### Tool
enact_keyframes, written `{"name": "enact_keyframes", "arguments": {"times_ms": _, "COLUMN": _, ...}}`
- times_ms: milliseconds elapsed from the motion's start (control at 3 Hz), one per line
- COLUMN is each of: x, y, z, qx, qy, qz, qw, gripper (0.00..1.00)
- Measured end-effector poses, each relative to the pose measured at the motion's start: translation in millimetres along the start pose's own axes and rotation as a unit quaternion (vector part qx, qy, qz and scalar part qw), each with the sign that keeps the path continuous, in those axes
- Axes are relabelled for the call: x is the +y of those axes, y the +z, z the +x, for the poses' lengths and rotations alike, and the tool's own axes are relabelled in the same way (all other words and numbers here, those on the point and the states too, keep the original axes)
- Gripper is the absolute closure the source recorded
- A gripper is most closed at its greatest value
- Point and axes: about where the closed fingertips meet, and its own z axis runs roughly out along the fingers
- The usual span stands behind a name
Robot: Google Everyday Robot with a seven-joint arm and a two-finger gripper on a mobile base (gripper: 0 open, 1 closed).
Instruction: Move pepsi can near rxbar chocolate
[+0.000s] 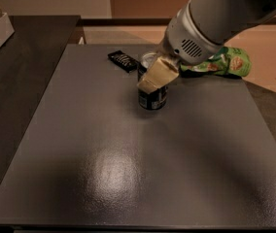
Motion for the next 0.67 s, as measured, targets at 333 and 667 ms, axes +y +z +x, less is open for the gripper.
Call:
{"name": "enact_keyframes", "arguments": {"times_ms": 333, "x": -27, "y": 21, "z": -23, "qx": -0.005, "qy": 0.015, "qz": 0.012, "qw": 0.9998, "gripper": 1.00}}
{"name": "enact_keyframes", "arguments": {"times_ms": 667, "x": -47, "y": 47, "z": -42, "qx": -0.003, "qy": 0.022, "qz": 0.013, "qw": 0.9997, "gripper": 1.00}}
